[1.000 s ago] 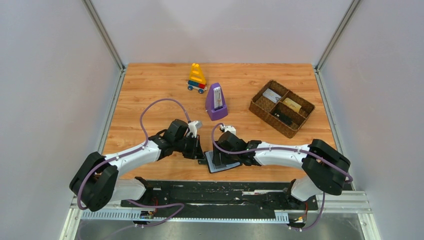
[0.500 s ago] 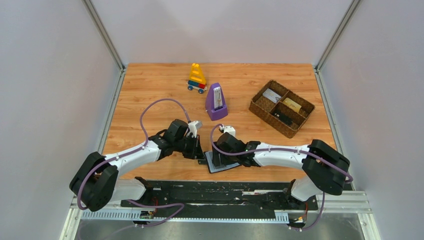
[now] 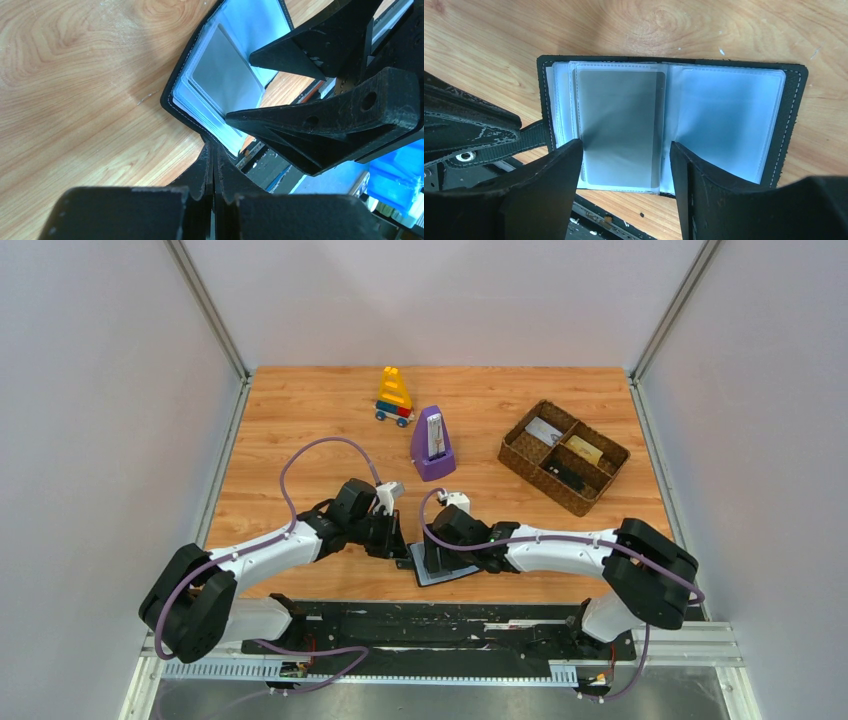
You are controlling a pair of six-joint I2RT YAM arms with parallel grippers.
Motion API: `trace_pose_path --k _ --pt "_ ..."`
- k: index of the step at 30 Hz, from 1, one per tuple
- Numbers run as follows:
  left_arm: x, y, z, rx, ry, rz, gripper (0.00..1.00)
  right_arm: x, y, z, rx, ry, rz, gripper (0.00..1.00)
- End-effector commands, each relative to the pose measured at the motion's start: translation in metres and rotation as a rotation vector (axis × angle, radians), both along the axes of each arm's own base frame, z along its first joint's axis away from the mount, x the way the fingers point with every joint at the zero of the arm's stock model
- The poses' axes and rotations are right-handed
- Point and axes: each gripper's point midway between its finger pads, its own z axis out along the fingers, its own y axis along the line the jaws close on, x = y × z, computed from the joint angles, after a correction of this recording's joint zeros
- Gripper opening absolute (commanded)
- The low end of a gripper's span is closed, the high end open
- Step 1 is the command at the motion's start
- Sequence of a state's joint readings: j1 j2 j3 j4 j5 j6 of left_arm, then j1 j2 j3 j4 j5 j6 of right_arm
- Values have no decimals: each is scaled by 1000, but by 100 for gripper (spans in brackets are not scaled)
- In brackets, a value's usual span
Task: Take the credit cards out of the card holder
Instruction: Remove the credit card from the card holder.
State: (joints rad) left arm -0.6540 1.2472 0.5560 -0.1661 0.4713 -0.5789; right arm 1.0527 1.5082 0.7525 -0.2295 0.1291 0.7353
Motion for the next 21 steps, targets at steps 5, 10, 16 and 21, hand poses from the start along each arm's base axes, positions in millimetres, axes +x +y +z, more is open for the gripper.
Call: trace_pose_path --k 5,10,16,21 --pt "2 -7 9 -45 -30 -15 0 2 10 9 14 -13 14 67" --pt "2 -7 10 -47 -32 -14 0 3 4 2 -27 -9 -3 66" --pt "2 -7 11 -46 -34 -16 0 8 -9 -5 -110 -26 -39 62" --pt "3 -6 12 -43 -37 -16 0 12 -18 -3 -167 -57 -68 63"
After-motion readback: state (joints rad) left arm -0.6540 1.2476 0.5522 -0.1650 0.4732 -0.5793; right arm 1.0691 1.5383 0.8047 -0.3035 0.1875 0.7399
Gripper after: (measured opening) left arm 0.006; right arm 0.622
